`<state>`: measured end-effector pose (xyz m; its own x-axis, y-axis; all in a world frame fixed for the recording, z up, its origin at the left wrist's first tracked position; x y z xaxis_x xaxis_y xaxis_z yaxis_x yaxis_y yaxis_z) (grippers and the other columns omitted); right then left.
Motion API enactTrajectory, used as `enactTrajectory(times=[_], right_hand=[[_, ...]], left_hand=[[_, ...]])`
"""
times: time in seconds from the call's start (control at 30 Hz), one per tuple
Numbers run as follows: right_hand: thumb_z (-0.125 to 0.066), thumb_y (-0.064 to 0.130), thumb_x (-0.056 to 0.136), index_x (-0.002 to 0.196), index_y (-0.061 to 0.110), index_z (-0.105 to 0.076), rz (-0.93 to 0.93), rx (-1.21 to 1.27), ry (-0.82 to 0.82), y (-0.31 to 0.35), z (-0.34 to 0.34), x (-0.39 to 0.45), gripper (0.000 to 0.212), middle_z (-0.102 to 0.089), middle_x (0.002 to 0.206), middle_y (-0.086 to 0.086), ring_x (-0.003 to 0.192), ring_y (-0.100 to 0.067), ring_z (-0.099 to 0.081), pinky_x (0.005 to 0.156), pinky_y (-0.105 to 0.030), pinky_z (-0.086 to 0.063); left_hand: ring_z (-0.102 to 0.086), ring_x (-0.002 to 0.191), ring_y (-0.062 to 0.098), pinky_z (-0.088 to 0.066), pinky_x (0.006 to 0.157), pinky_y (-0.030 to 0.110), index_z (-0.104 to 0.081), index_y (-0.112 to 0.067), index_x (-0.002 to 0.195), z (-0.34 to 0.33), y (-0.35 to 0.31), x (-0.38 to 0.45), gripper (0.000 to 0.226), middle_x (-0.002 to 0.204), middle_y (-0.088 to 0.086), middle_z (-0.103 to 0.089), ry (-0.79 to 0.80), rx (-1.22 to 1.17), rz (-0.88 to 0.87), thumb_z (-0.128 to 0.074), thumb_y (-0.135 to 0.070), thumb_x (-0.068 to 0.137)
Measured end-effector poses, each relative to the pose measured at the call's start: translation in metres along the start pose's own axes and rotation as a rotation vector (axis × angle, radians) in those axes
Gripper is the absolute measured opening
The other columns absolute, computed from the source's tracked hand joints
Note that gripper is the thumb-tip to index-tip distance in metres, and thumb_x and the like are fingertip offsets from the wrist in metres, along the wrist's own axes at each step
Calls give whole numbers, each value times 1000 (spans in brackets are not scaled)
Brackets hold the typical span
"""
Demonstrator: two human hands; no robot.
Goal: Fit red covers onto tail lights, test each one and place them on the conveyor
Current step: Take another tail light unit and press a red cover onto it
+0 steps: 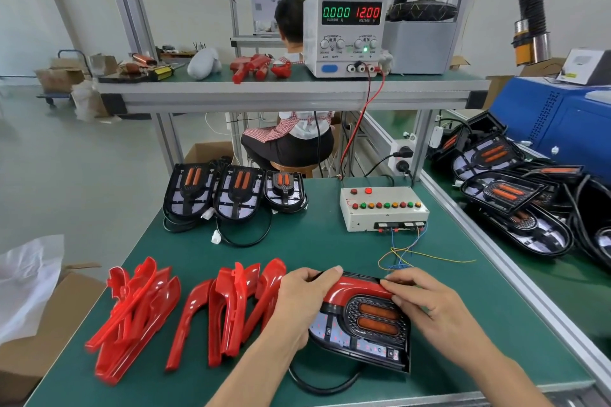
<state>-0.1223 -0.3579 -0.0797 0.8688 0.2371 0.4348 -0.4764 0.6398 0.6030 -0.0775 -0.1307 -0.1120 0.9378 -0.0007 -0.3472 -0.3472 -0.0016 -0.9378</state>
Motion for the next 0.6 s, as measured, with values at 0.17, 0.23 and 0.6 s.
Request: enactTrajectory(times=[0.17, 0.23, 0.6], right_hand=[[-62, 16, 94, 124, 34, -71, 6, -5, -95, 2, -2, -3, 36, -63, 125, 19, 119, -10, -61, 96, -27, -51], [-62, 16, 95, 124, 37, -71, -24, 25, -108, 3, -2, -4, 37, -64, 125, 19, 120, -10, -61, 96, -23, -50], [-69, 15, 88, 98, 24, -81, -514, 722, -390, -16, -29, -20, 17, -76, 108, -1, 102, -17, -72, 82, -24, -58]], left_hand=[[-74, 64, 21, -64, 72, 40, -70, -6, 89, 1, 0, -1, 39, 75, 8, -78, -24, -9, -40, -84, -41, 81], [-74, 63, 21, -64, 67, 37, -69, -5, 87, 1, -1, -2, 39, 74, 9, -77, -44, -10, -64, -84, -40, 82], [-57, 66, 20, -51, 69, 39, -67, -2, 83, 4, -2, 0, 53, 70, 9, -65, -89, 40, -140, -78, -54, 82]])
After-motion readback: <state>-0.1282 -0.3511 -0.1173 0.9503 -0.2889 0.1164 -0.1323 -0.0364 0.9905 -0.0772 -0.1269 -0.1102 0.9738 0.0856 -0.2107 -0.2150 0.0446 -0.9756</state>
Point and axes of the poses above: each hand's wrist, its own x-axis towards the middle knuckle, its own z-axis out of the back of the hand, y = z × x, the point moved 7 cm from there along x, towards the middle knuckle
